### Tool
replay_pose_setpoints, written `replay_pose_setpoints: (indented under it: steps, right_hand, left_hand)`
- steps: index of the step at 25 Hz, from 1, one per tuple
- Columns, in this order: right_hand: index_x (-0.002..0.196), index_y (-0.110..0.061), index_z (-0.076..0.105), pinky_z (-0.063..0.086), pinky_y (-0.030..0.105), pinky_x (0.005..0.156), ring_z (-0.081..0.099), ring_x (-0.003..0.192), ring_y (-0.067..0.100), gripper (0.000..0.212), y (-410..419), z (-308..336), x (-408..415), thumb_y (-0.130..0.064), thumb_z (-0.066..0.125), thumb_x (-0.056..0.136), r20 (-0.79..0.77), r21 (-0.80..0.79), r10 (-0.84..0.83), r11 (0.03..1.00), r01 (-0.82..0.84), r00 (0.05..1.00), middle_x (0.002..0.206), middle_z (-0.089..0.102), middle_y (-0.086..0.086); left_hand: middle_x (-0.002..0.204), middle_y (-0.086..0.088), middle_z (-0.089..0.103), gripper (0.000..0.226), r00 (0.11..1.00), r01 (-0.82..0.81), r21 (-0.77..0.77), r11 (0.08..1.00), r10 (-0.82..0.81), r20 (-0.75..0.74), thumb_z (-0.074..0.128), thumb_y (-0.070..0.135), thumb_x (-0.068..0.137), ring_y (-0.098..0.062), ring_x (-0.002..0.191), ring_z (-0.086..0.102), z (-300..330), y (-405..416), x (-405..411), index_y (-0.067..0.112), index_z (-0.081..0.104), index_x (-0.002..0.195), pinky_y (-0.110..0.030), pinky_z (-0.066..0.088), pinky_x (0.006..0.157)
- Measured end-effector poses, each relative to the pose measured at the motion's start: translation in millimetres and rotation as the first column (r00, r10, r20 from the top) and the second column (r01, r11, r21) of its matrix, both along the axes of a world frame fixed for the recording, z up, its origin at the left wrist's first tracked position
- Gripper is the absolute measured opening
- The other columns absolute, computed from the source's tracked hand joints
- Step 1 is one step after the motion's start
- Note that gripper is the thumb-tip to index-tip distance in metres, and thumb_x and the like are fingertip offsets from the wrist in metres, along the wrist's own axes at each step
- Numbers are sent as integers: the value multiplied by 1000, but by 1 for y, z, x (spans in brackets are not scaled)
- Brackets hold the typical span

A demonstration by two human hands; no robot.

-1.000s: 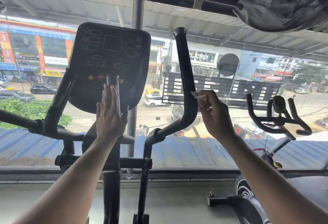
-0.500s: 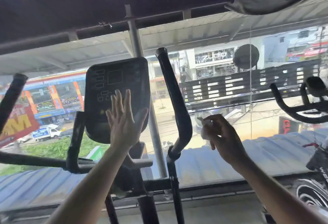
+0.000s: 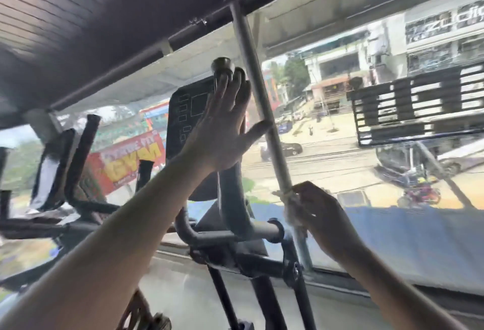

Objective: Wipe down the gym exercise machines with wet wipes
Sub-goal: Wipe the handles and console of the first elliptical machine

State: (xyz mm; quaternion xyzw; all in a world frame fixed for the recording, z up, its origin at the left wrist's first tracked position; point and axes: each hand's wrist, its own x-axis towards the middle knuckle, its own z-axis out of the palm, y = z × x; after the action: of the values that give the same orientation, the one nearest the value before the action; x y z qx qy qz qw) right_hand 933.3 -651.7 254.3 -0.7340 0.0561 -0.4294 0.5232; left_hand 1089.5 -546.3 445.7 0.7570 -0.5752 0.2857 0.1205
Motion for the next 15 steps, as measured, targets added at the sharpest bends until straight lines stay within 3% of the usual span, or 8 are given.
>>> replay_pose_setpoints:
  steps: [3,6,9,11,13,15]
  right_hand:
    - [89,-27,68,52,46,53,61,55,26,10,-7,-5,23,-20,69,97,26,60,132,989,-134,991,70,68,2]
    - [89,-25,69,52,32,51,63,60,27,12,-8,-15,41,-15,69,96,29,53,276,959,-277,961,73,69,5]
    - [88,-25,68,44,19,52,57,57,8,10,-10,-21,55,-17,71,95,-20,10,443,897,-443,896,71,68,3]
    - [91,-23,69,44,20,52,56,59,8,5,-13,-20,63,-21,72,94,-13,33,533,846,-532,846,71,64,4]
    - [98,-22,69,47,27,53,57,64,22,7,-17,-21,72,-27,72,94,16,51,592,804,-592,805,74,60,6]
    - [101,-24,70,52,31,58,58,66,18,8,-24,-23,79,-29,72,94,36,-5,629,777,-629,777,76,60,-1]
  left_hand:
    - [173,-11,-17,107,988,-128,-49,991,132,74,24,81,90,-23,161,-15,-9,7,-6,11,1,167,-46,2,132]
    - [173,-14,-16,110,972,-226,-71,972,230,58,33,79,87,-26,162,-8,-21,12,-13,13,-5,167,-46,9,131]
    - [174,-9,-18,109,964,-259,-81,962,263,40,44,74,88,-21,162,-4,-20,16,-17,17,-5,167,-52,21,129]
    - [174,-7,-19,105,960,-277,-60,959,279,31,48,67,91,-11,160,-10,-19,16,-20,16,-2,168,-42,13,131]
    - [174,-12,-14,99,948,-314,-58,948,317,42,53,57,96,-3,157,-13,-17,17,-28,10,3,167,-24,3,128]
    - [174,-16,-7,96,893,-426,-55,903,429,133,54,54,99,-11,159,-6,-21,18,-41,6,7,166,-31,6,131]
